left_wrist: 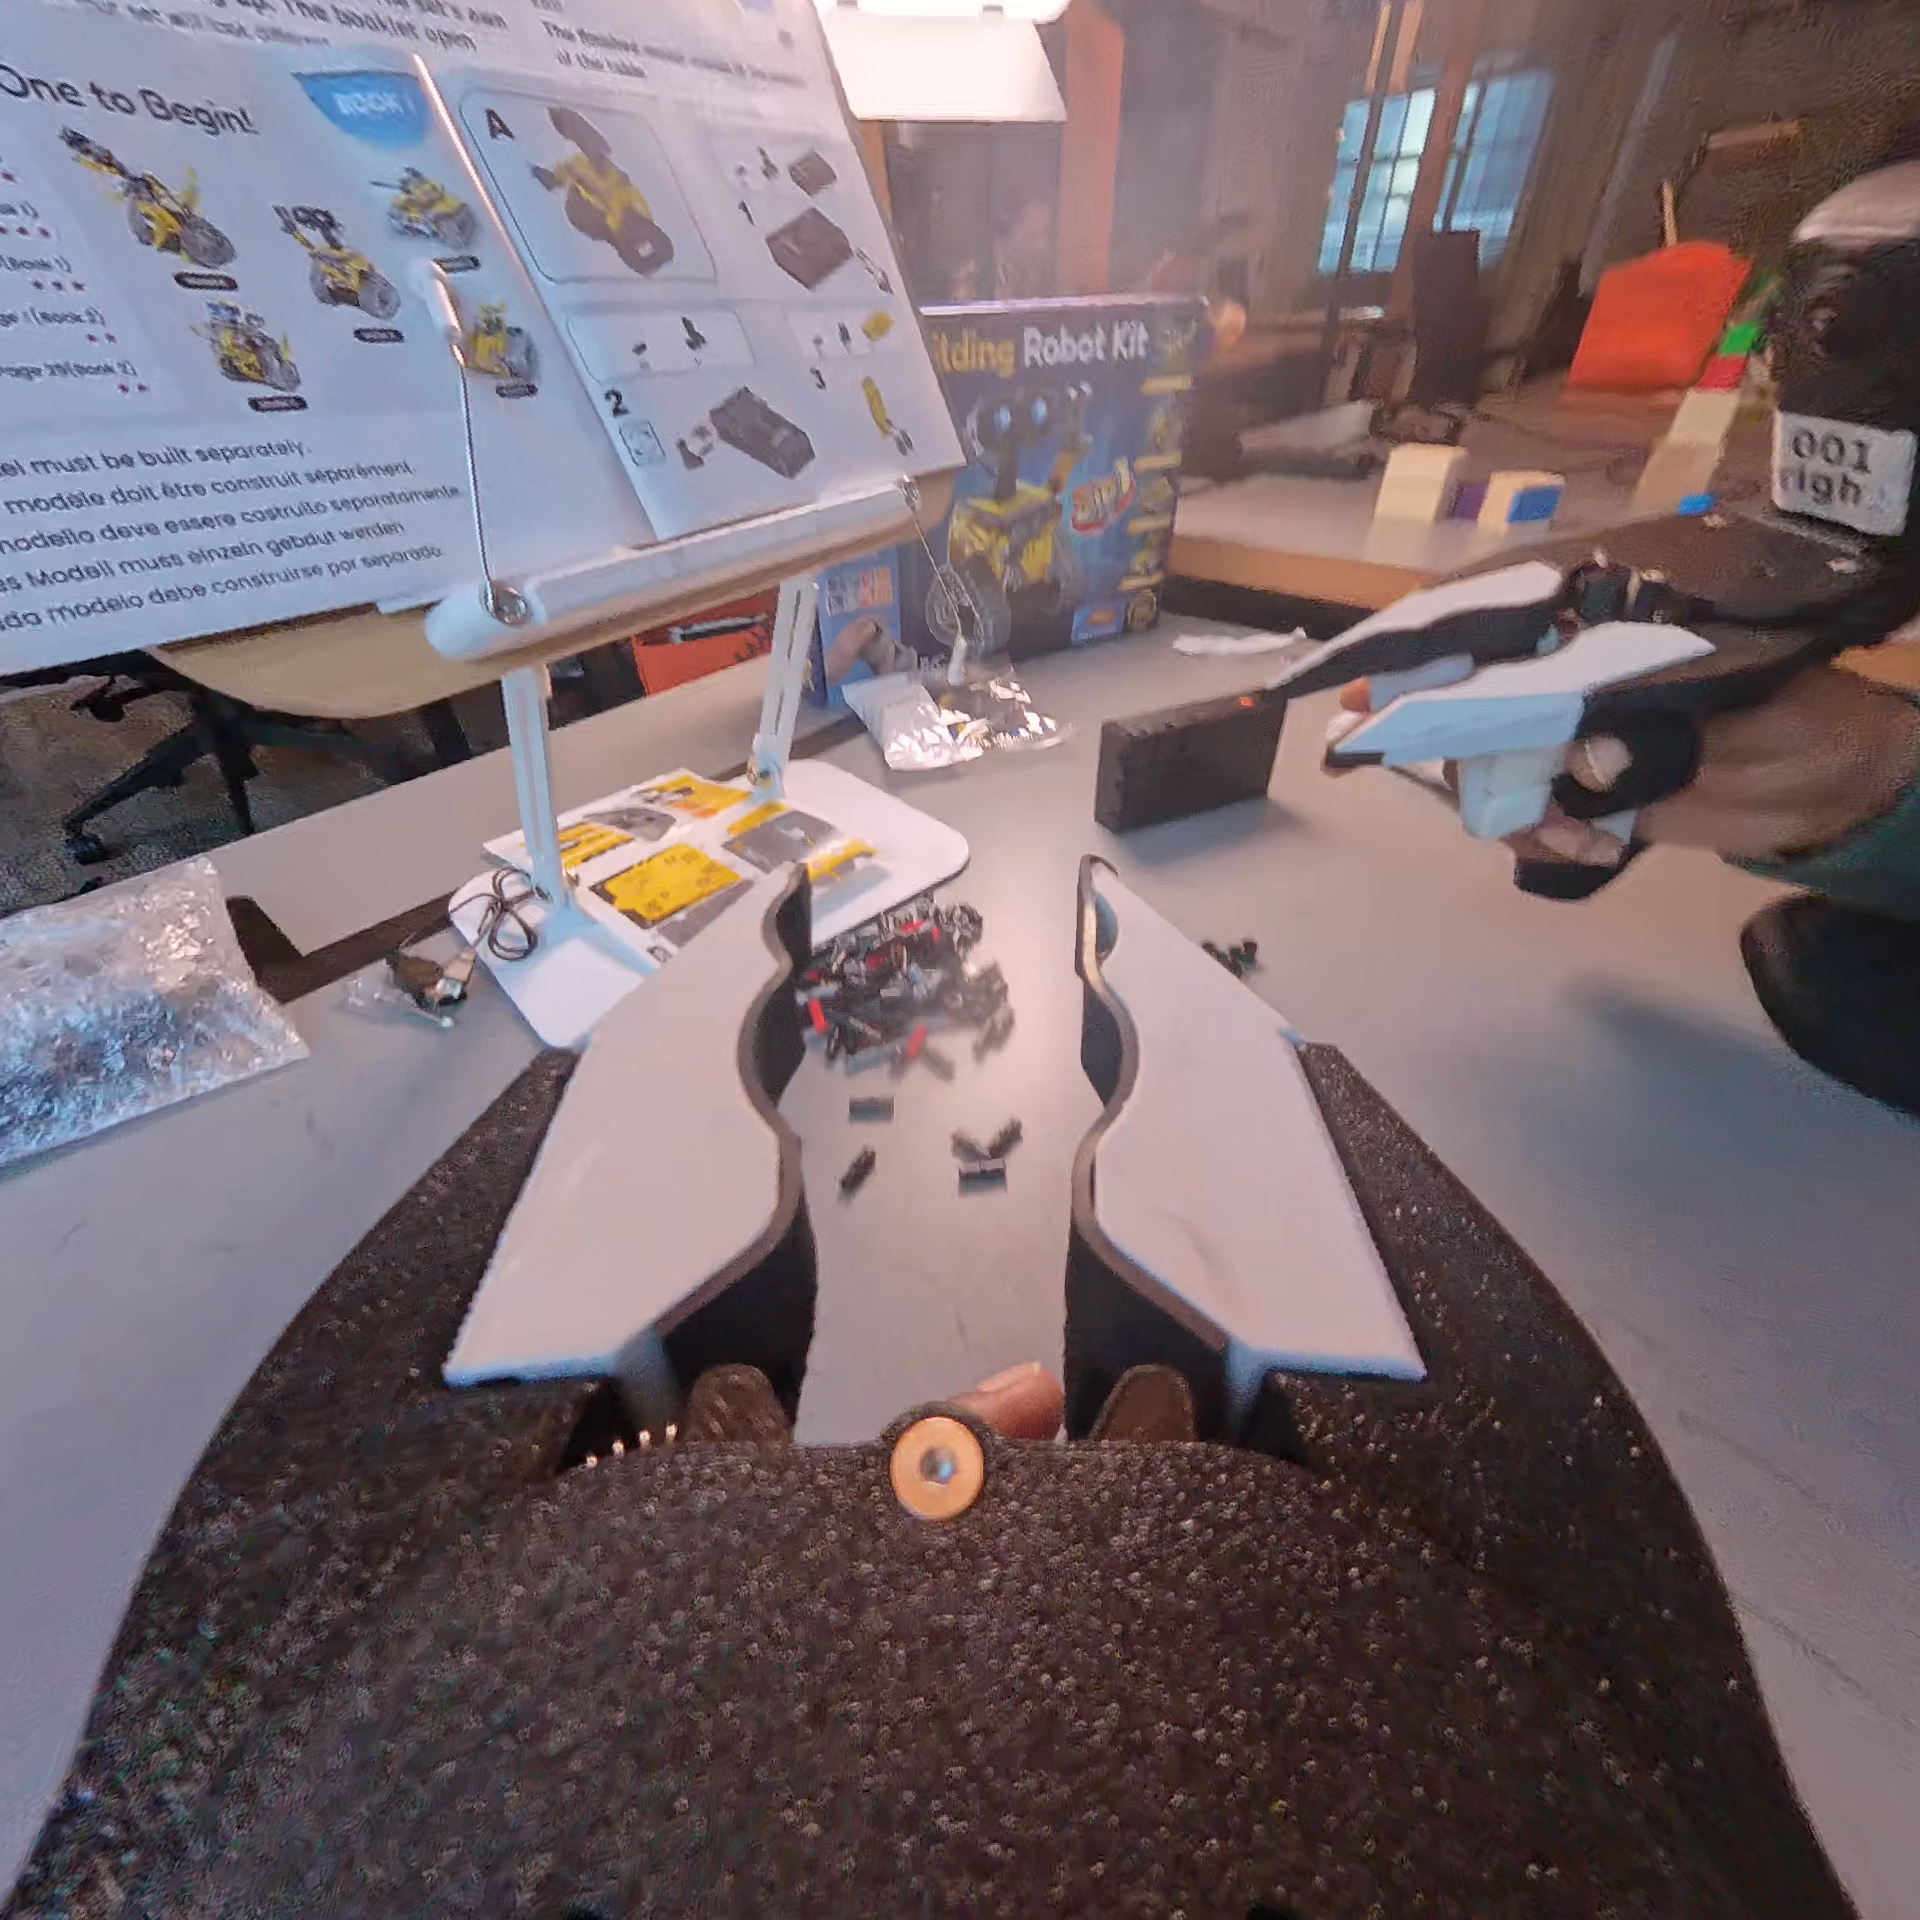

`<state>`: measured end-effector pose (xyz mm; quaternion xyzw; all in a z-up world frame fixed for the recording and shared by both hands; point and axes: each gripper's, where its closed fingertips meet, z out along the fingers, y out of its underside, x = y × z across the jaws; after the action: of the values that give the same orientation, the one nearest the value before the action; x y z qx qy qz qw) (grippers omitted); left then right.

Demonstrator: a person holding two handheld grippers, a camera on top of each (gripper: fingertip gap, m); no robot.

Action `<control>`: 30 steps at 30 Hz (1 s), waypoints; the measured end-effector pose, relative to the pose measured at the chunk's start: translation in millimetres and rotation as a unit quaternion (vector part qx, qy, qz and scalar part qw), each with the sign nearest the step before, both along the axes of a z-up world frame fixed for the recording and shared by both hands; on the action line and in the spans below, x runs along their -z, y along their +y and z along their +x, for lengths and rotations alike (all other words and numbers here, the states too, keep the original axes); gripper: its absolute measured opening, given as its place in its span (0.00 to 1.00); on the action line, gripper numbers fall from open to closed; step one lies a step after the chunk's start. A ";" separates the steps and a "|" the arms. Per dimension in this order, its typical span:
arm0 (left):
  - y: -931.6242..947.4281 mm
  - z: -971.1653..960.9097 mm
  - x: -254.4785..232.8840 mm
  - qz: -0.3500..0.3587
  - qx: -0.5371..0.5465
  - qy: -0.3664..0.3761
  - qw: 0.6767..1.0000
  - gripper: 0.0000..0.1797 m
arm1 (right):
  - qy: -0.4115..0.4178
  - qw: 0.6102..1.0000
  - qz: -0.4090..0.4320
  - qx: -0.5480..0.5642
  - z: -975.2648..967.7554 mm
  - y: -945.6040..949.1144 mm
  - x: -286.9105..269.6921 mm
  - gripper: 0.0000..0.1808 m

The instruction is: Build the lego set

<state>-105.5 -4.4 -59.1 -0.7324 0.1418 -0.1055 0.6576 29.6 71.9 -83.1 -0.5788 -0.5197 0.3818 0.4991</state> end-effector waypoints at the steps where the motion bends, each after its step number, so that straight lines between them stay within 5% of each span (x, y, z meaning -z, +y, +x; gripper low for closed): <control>1: 15.3 -0.6 -3.5 0.013 -0.009 -0.016 1.000 0.29 | 0.011 1.000 -0.006 0.010 -3.6 3.7 -6.2 0.21; 7: 63.0 -19.5 36.9 -0.029 -0.052 0.031 0.998 0.30 | 0.040 0.996 0.047 0.070 -13.1 28.7 -12.8 0.18; 16: 52.8 -41.6 65.7 -0.083 -0.055 0.000 0.995 0.28 | 0.023 0.993 0.103 0.059 -19.4 39.1 15.1 0.15; 30: 44.9 -48.9 101.5 -0.152 -0.041 0.168 0.973 0.22 | 0.013 0.996 0.081 0.038 -12.9 38.0 24.0 0.11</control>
<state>-154.4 40.6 -160.6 -0.8359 0.2024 0.0257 0.5095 16.7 109.8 -107.1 -0.5507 -0.5197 0.3268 0.5656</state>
